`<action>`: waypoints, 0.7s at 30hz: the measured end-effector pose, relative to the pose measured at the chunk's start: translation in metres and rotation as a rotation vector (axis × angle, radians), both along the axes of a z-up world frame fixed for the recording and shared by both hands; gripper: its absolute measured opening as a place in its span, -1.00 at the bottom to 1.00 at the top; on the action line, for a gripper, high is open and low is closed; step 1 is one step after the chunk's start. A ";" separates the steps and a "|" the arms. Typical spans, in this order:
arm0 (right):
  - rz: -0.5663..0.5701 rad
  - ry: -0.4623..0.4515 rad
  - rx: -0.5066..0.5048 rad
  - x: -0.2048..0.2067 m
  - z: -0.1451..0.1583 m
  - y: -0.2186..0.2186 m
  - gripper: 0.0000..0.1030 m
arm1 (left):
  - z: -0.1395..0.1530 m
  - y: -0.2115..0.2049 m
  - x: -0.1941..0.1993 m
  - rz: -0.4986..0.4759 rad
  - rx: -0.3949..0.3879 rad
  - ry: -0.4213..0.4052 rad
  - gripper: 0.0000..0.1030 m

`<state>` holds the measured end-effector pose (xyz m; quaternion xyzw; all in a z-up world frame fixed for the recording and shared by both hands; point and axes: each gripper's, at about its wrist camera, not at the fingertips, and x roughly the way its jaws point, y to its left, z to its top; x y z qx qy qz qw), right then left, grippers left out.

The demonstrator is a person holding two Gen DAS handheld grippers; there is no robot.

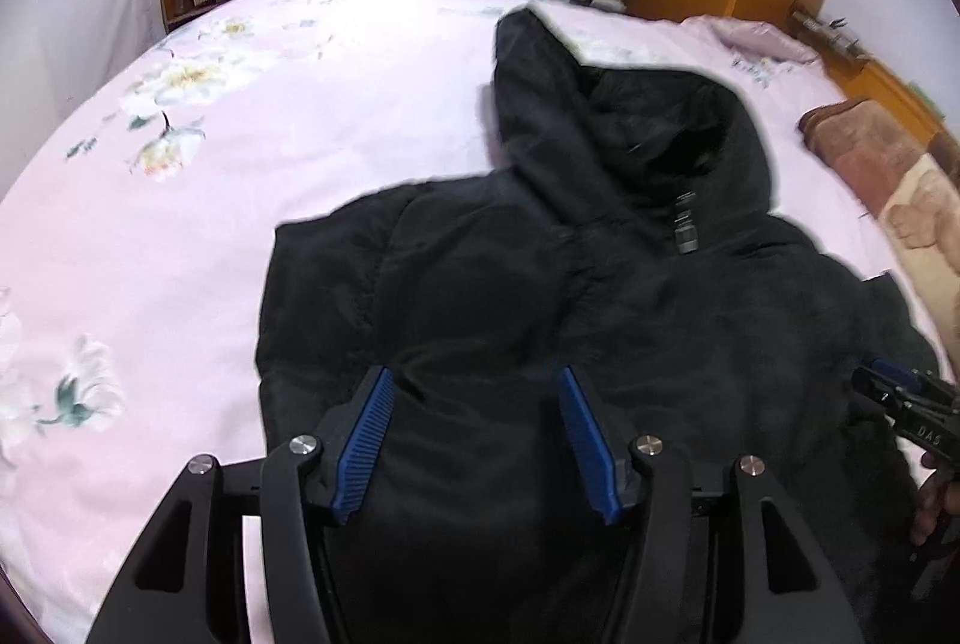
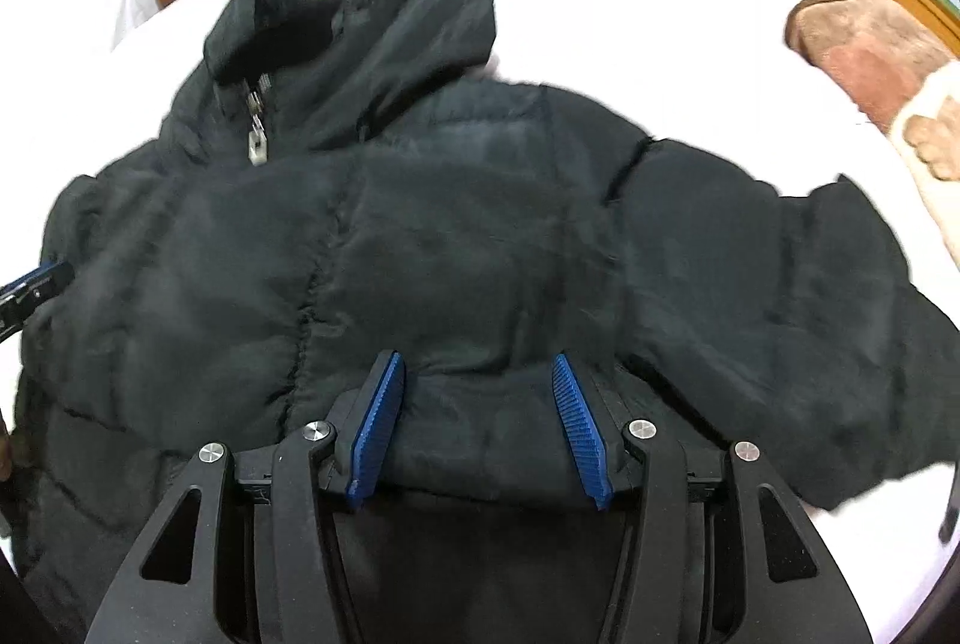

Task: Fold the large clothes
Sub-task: 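Release the sleeve with the left gripper while the right gripper reaches the other sleeve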

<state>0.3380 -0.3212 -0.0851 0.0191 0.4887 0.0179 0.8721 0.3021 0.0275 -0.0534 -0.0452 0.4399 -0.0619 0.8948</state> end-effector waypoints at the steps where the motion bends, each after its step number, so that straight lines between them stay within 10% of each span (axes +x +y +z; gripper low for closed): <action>1: -0.008 -0.021 0.002 -0.011 0.008 -0.005 0.01 | 0.009 -0.001 -0.009 -0.007 -0.004 -0.018 0.15; 10: -0.169 -0.077 0.073 -0.107 0.039 -0.071 0.04 | 0.047 -0.024 -0.087 -0.090 -0.010 -0.083 0.17; 21: -0.403 -0.075 0.100 -0.133 0.026 -0.173 0.21 | 0.049 -0.045 -0.084 -0.108 0.043 -0.094 0.23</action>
